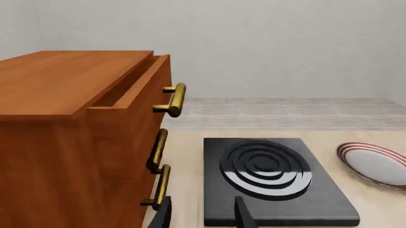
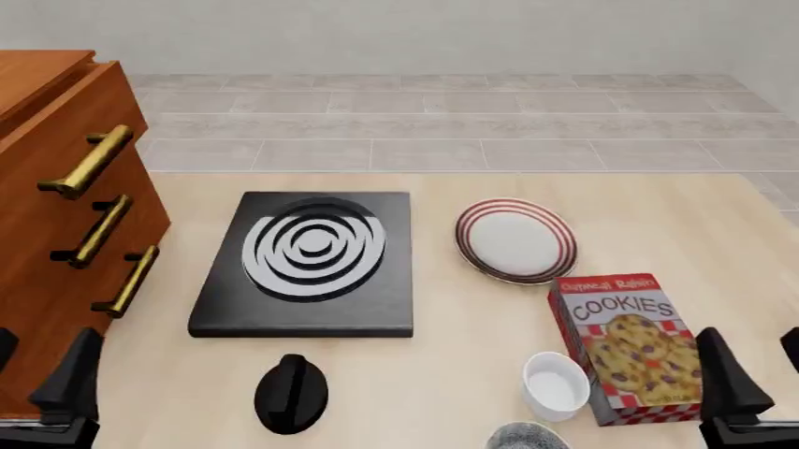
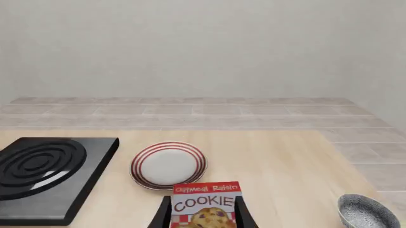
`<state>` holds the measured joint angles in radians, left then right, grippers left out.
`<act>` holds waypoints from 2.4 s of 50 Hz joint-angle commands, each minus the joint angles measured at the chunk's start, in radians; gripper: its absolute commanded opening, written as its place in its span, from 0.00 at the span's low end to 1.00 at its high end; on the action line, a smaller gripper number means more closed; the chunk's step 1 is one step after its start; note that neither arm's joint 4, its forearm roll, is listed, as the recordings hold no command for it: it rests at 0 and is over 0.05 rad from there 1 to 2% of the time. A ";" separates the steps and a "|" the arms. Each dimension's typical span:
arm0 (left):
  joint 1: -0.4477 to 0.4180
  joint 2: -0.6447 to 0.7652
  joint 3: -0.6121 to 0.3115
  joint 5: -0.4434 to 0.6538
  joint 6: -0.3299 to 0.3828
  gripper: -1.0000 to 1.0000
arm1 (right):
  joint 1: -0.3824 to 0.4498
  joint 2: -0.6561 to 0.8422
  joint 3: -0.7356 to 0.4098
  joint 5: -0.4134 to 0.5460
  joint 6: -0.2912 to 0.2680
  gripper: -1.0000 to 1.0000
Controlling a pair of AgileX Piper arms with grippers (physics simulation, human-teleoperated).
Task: Pick the akita bowl next to the ramekin and place it on the plate.
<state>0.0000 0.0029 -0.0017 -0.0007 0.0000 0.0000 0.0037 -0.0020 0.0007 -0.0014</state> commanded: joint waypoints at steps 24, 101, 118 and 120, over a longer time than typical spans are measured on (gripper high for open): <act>0.000 0.005 -0.003 -0.001 0.000 1.00 | -0.007 0.013 -0.022 0.007 -0.025 1.00; 0.000 0.005 -0.003 -0.001 0.000 1.00 | 0.196 0.346 -0.519 0.498 -0.009 1.00; 0.000 0.005 -0.003 -0.001 0.000 1.00 | 0.315 0.386 -0.542 0.572 -0.029 1.00; 0.000 0.005 -0.003 -0.001 0.000 1.00 | 0.328 0.397 -0.551 0.576 -0.027 1.00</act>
<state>0.0000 0.0075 -0.0043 -0.0019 0.0000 0.2661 0.3686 -0.5267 0.5401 -0.0395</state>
